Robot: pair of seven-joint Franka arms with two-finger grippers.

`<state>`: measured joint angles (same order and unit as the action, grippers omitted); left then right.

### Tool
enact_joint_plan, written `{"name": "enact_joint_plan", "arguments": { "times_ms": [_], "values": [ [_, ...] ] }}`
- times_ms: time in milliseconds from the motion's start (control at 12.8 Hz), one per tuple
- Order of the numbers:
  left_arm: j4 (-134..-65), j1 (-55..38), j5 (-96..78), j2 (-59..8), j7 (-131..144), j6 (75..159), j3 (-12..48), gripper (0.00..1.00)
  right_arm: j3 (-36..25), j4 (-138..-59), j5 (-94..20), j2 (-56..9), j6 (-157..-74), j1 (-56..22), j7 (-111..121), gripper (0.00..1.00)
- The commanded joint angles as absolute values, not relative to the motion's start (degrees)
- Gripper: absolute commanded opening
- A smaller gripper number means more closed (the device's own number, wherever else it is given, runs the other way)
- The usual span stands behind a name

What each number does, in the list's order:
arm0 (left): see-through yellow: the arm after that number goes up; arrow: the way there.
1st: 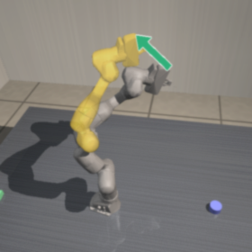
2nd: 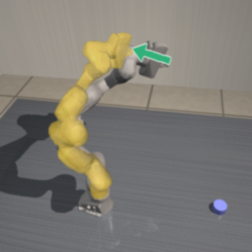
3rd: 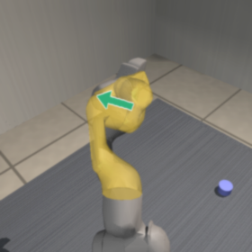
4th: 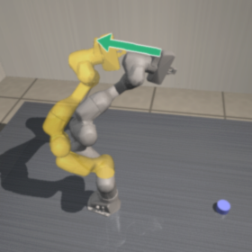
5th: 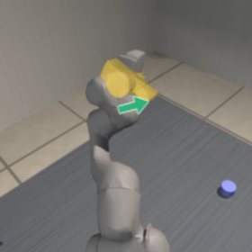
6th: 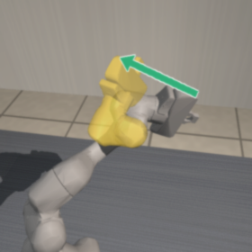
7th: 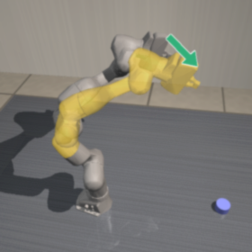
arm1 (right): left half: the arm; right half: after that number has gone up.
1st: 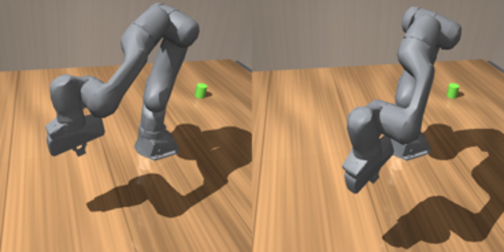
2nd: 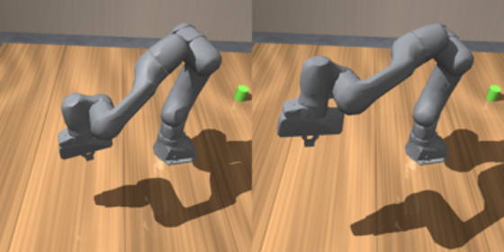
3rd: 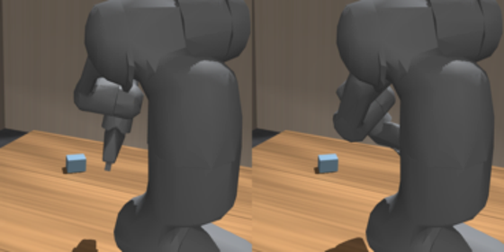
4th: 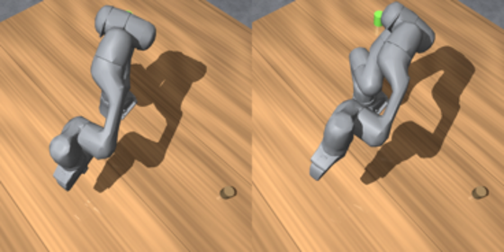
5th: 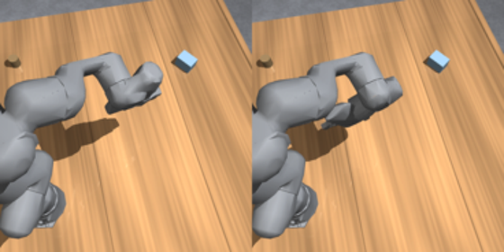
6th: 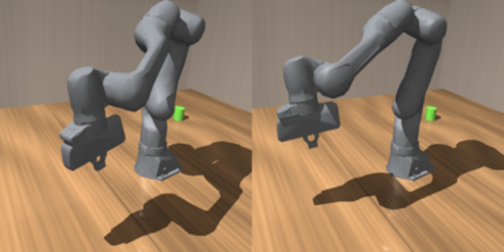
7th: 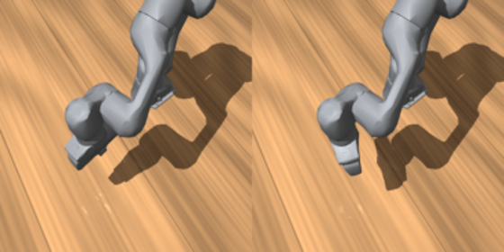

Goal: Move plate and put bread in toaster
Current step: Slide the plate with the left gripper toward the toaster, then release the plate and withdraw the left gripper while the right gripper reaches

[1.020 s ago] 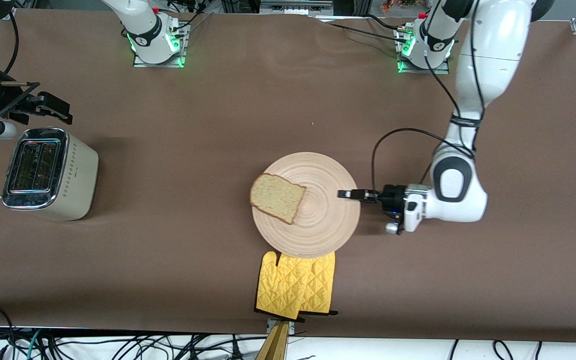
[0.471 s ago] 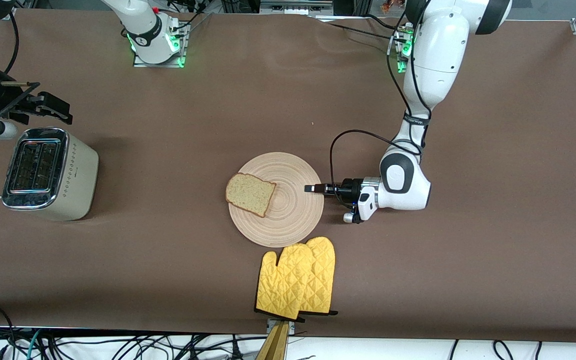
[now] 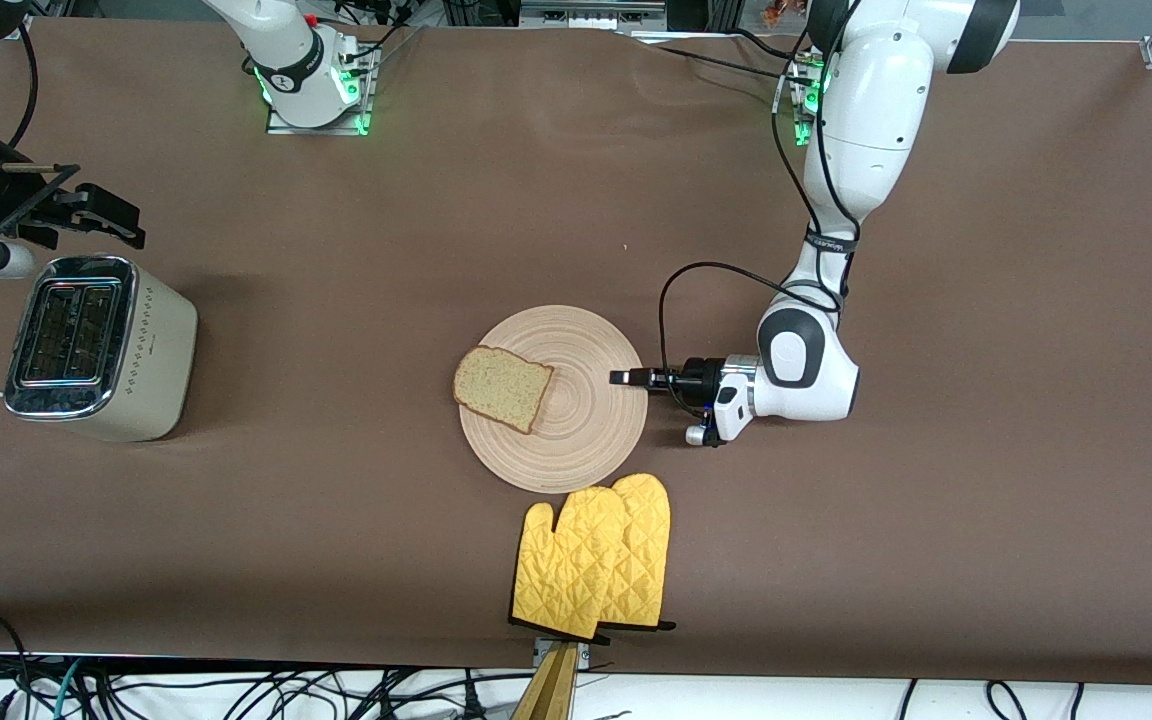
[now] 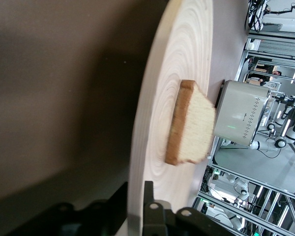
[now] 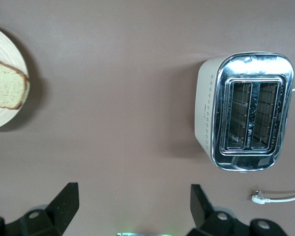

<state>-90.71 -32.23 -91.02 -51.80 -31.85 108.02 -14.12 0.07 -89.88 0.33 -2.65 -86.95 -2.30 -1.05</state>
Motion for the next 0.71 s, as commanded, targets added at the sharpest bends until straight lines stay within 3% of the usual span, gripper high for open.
{"name": "enact_joint_plan", "arguments": {
  "times_ms": [0, 235, 314, 627],
  "values": [
    [-90.53, -32.78, -93.16, -51.50, -34.00, 107.23, -15.12, 0.62, 0.09, -90.09, 0.00, -2.11, -86.48, -2.20, -1.58, 1.00],
    [-91.32, -31.56, -92.73, -50.81, -34.72, 106.53, -15.82, 0.75, 0.17, -90.09, -0.09, -2.11, -86.48, -2.20, -1.67, 1.00],
    [-91.49, -30.68, -92.46, -50.10, -34.46, 105.31, -16.69, 1.00, 0.09, -90.09, -0.09, -2.11, -86.48, -2.20, -1.58, 1.00],
    [-92.20, -22.62, -81.00, -45.11, -30.78, 97.40, -20.92, 1.00, 0.18, -90.09, -0.09, -2.11, -86.48, -2.20, -1.58, 1.00]
  ]
}}
